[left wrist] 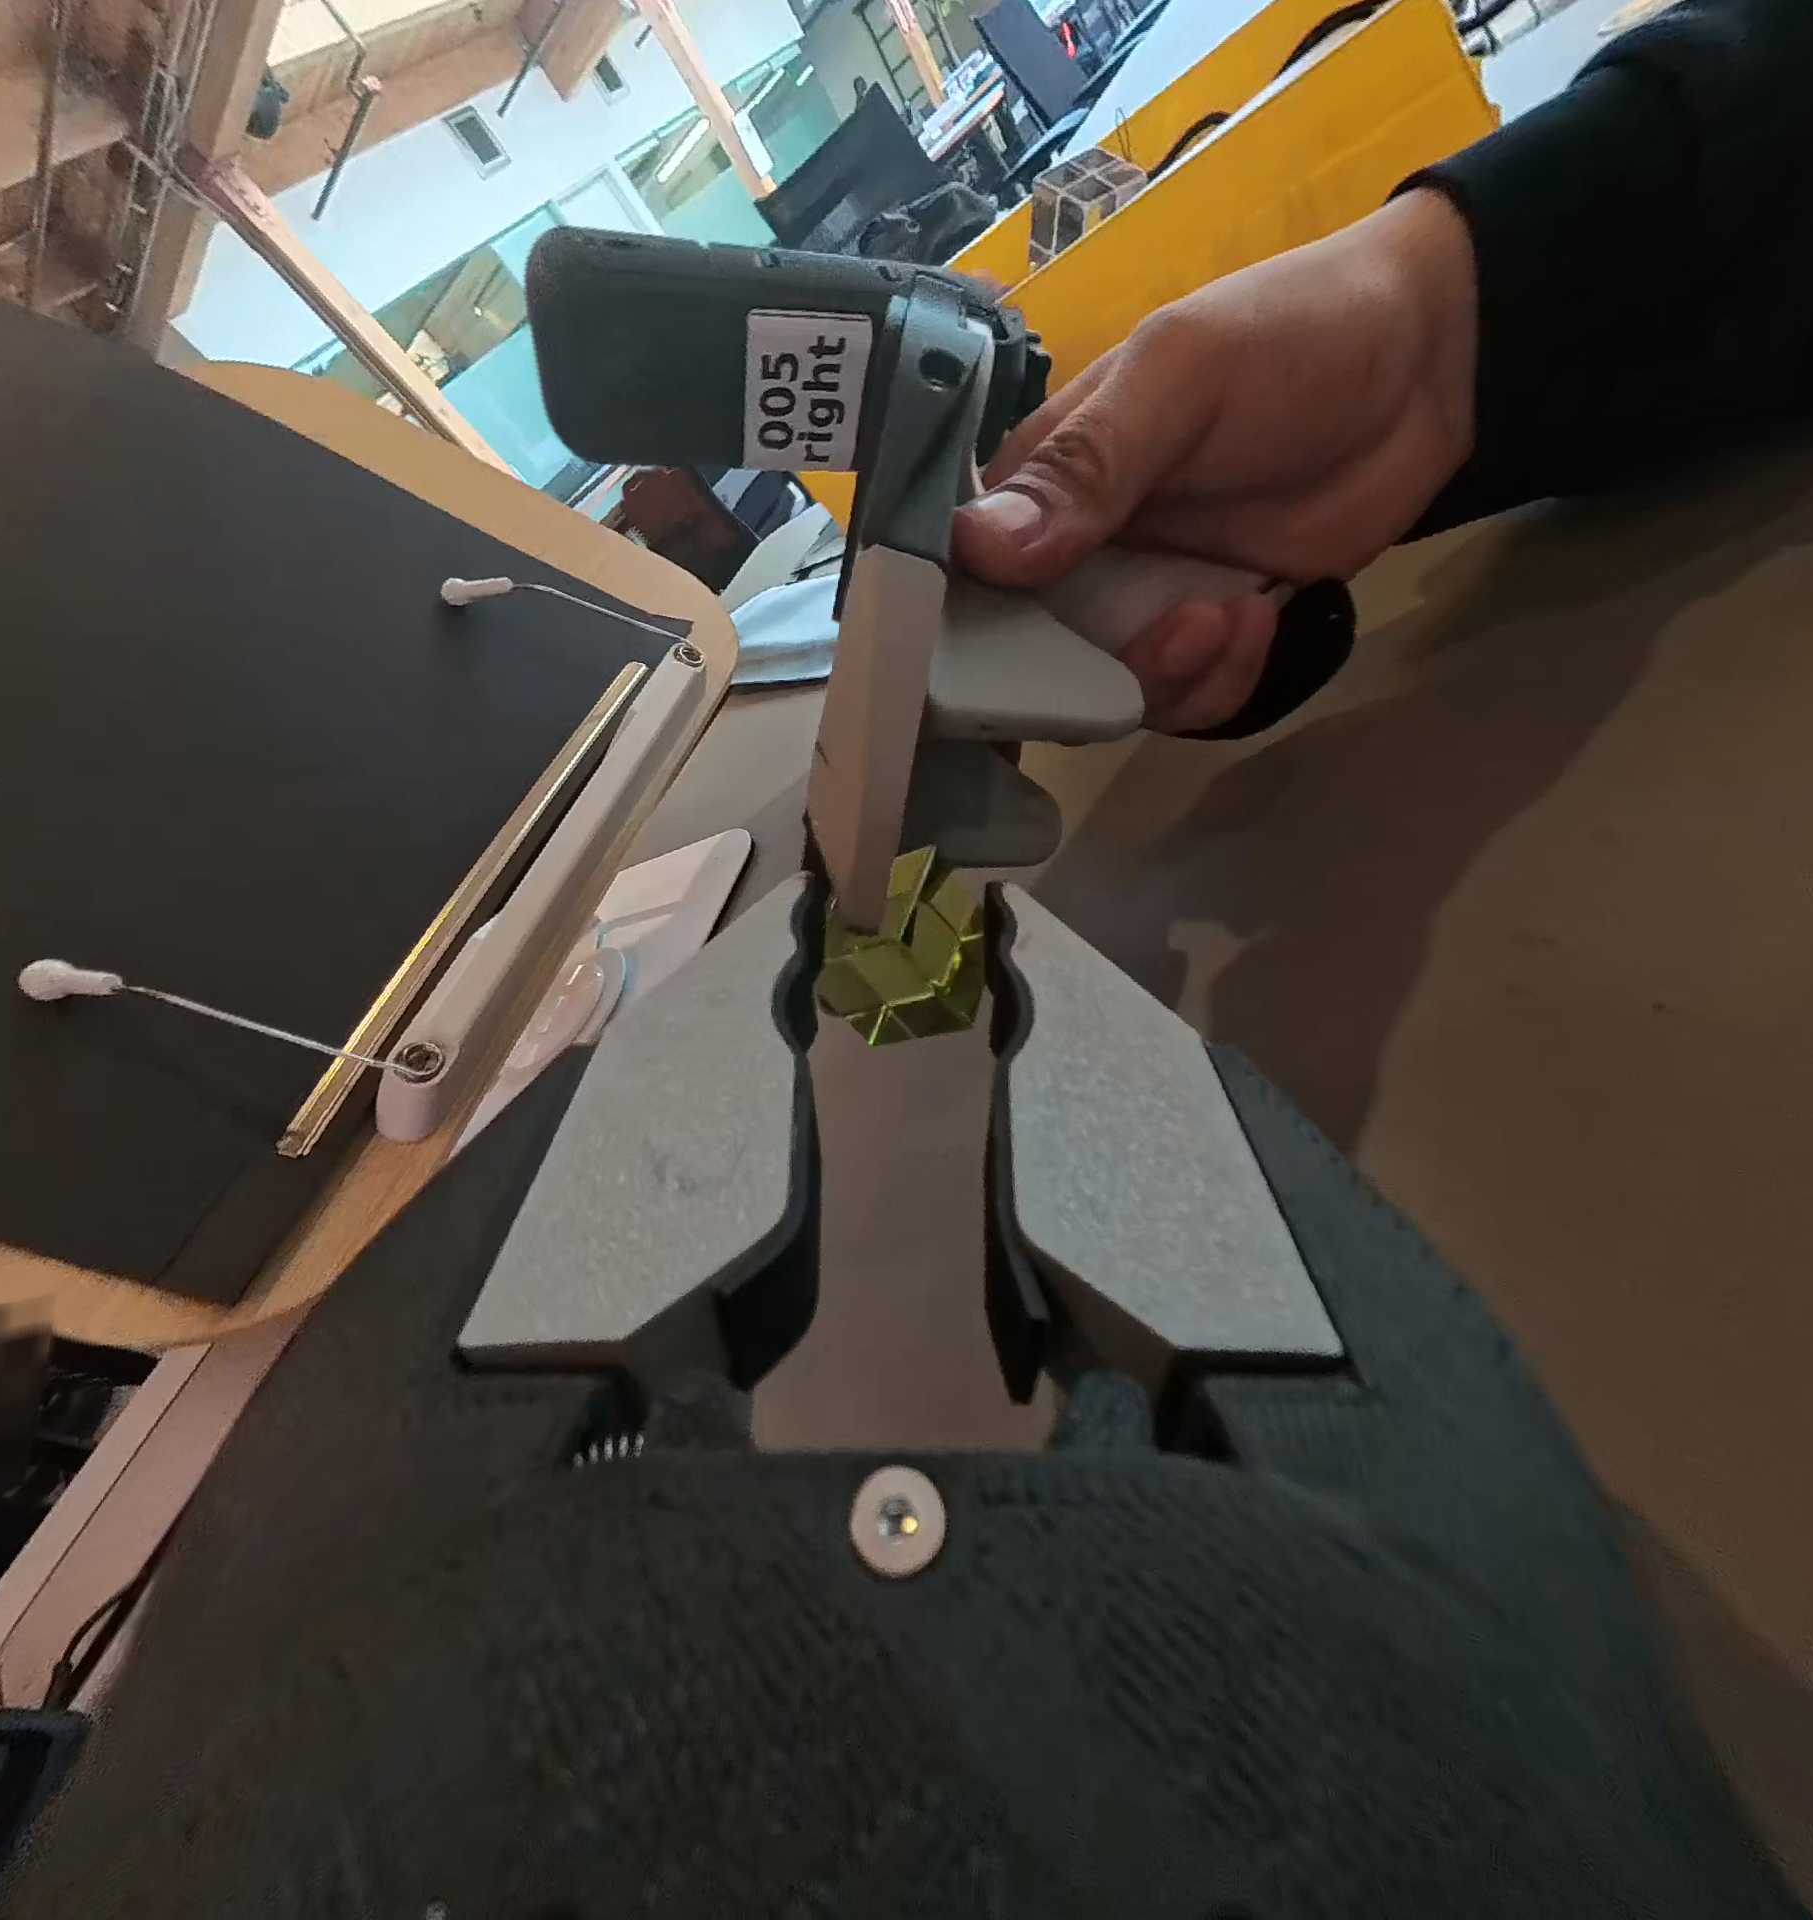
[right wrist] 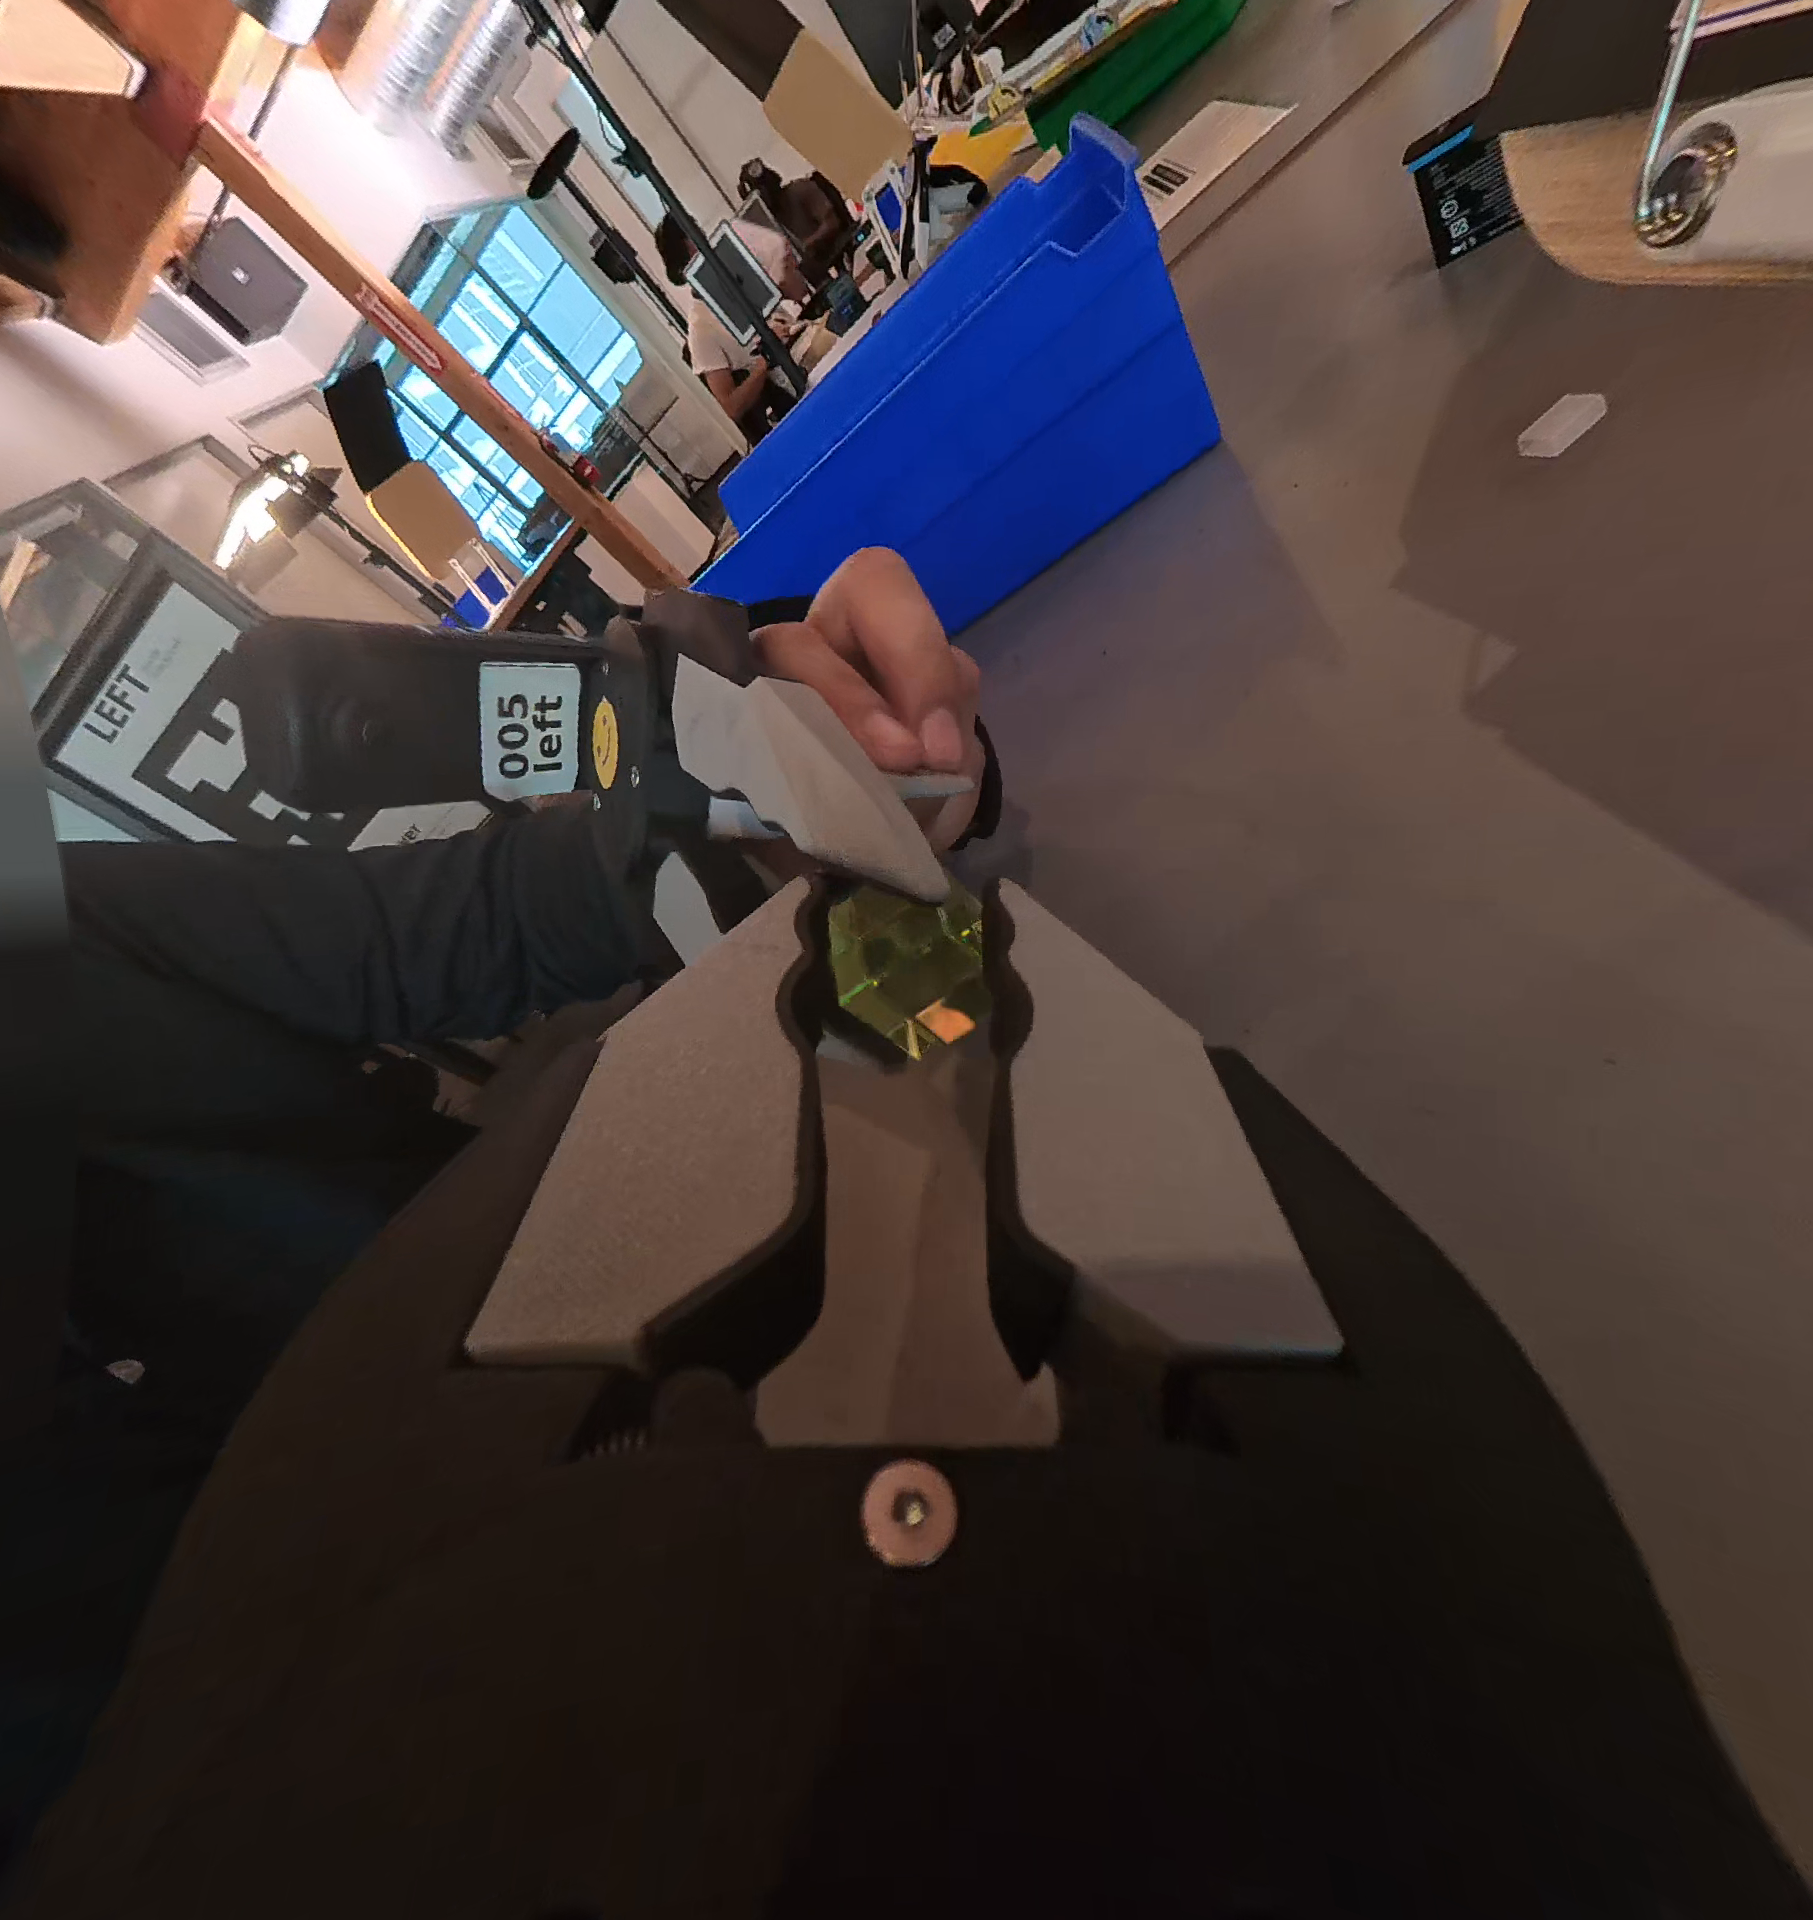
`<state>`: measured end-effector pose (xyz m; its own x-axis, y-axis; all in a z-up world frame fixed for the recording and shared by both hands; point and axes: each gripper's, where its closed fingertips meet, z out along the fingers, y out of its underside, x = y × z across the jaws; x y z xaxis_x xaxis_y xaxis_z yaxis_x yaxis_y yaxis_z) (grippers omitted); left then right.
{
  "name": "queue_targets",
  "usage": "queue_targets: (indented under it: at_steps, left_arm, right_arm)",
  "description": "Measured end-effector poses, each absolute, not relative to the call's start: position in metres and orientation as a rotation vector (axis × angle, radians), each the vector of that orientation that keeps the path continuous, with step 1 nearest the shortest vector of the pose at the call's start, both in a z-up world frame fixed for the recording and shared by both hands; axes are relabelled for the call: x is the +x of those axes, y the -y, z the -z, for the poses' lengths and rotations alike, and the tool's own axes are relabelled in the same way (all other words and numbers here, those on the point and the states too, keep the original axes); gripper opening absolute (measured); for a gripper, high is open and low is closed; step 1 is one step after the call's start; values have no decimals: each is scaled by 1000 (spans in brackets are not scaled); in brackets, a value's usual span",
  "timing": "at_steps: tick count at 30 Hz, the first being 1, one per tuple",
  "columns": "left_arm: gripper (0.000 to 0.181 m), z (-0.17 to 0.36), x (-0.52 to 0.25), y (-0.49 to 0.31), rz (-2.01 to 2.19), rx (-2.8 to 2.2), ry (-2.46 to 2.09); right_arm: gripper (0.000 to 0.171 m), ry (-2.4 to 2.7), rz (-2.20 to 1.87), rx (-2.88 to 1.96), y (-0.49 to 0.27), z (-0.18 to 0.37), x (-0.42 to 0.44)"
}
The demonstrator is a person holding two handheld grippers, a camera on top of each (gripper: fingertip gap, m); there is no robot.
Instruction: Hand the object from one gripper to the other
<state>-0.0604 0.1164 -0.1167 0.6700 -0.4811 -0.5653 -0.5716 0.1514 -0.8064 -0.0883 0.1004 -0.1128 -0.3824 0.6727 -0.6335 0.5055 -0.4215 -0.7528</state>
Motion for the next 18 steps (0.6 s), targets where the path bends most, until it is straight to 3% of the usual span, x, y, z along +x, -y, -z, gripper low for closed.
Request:
queue_targets:
  at_steps: [1, 7, 15, 17, 18]
  left_arm:
    - [27, 117, -60, -116, -84, -1485, -930]
    - [3, 113, -66, -118, -85, -1504, -905]
    - [12, 115, -62, -117, -76, -1494, -907]
    - [31, 122, -60, -118, -73, -1526, -918]
    - [29, 121, -61, -120, -87, -1524, -910]
  right_arm:
    - [27, 1612, -1931, -1659, -100, 112, -88]
    - [43, 1608, -1863, -1681, -106, 117, -90]
    - [38, 1590, -1994, -1711, -103, 118, -88]
    - [24, 1572, -2015, -1683, -105, 114, -86]
    - [17, 1559, -2017, -1700, -108, 114, -86]
